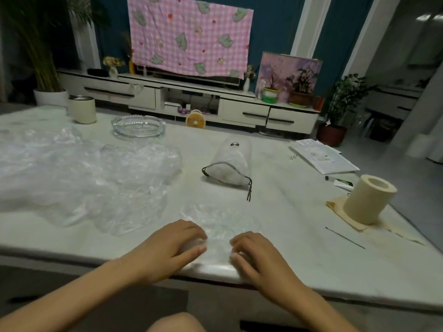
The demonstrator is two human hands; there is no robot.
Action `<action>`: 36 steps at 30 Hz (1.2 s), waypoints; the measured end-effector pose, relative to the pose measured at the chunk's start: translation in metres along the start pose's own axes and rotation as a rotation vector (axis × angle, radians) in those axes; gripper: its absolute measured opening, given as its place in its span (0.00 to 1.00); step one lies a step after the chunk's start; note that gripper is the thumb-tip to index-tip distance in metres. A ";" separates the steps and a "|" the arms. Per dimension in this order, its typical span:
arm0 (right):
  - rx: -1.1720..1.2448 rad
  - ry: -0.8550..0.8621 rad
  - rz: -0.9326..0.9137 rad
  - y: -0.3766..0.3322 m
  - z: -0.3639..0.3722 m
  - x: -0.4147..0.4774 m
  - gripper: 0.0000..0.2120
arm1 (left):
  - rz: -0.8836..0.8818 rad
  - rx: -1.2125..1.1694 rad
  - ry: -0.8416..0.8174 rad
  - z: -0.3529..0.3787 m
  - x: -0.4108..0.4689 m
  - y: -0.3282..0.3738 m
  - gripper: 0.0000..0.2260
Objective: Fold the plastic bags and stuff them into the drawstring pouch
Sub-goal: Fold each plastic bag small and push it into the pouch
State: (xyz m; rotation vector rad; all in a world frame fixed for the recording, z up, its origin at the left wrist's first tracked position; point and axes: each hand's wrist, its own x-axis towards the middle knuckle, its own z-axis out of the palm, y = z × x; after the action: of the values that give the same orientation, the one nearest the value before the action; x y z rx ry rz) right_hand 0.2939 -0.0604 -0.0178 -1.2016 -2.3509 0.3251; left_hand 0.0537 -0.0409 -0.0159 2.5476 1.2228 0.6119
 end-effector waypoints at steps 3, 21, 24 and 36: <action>0.116 0.091 0.139 0.003 -0.003 0.014 0.10 | -0.058 0.002 -0.058 -0.006 -0.001 -0.001 0.40; -0.177 0.147 0.726 0.018 0.000 0.071 0.21 | -0.654 0.282 0.274 0.014 0.075 -0.004 0.14; -0.365 0.147 0.704 0.022 0.001 0.067 0.18 | -0.672 0.478 0.232 0.013 0.079 -0.007 0.18; 0.535 0.227 0.470 0.023 -0.055 0.071 0.17 | -0.473 -0.698 0.364 -0.037 0.077 0.005 0.17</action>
State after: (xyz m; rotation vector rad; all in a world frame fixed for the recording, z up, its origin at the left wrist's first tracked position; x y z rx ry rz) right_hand 0.3027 0.0104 0.0414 -1.4041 -1.6185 0.8604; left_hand 0.0826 0.0184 0.0387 1.5543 1.3451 1.1604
